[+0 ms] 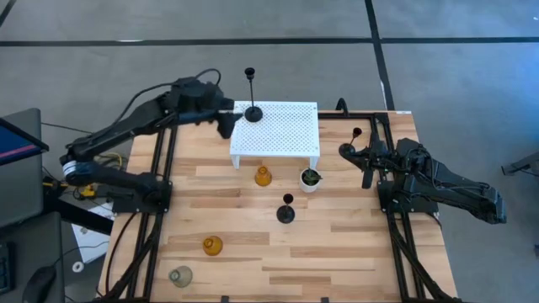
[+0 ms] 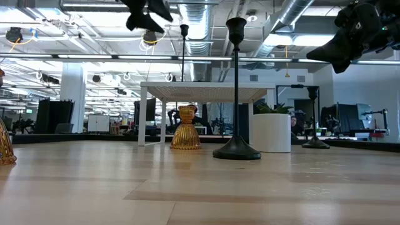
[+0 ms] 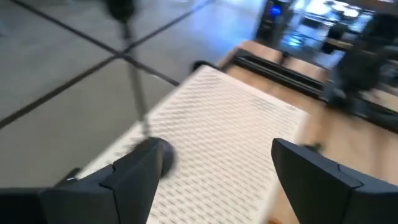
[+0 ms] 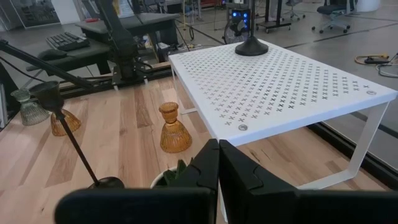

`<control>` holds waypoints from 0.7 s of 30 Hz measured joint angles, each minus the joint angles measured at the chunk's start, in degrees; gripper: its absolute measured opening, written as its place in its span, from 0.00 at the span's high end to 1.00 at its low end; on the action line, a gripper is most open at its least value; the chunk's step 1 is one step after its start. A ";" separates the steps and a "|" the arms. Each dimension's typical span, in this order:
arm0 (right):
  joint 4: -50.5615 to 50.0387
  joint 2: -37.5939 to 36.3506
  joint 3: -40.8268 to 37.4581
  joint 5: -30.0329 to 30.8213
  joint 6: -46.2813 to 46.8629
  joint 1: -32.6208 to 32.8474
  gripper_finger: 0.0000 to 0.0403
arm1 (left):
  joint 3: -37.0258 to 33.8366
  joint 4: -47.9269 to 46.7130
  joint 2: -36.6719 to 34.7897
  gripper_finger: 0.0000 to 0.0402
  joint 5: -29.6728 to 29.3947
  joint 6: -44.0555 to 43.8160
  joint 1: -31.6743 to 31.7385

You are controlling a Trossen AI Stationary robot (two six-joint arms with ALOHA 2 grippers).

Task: Pick & Place candle stick holders
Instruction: Put the bottom black candle holder on the shelf

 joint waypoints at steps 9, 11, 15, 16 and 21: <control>2.59 -0.01 0.00 0.00 1.13 -0.01 1.00 | -7.37 -0.45 -5.32 0.25 4.95 5.25 -9.26; 3.53 -0.02 0.00 -0.01 1.78 -0.01 1.00 | -10.32 -0.34 -6.16 0.25 5.54 5.37 -11.21; 3.89 -0.02 0.00 -0.02 4.17 -0.02 1.00 | -16.25 3.19 -7.49 0.25 5.55 5.20 -14.66; 3.89 0.00 0.00 -0.02 4.89 0.00 1.00 | -17.60 4.68 -7.59 0.25 5.55 5.05 -15.39; 4.13 -0.01 0.00 -0.02 6.05 0.00 1.00 | -21.63 7.96 -7.51 0.25 5.54 4.89 -17.95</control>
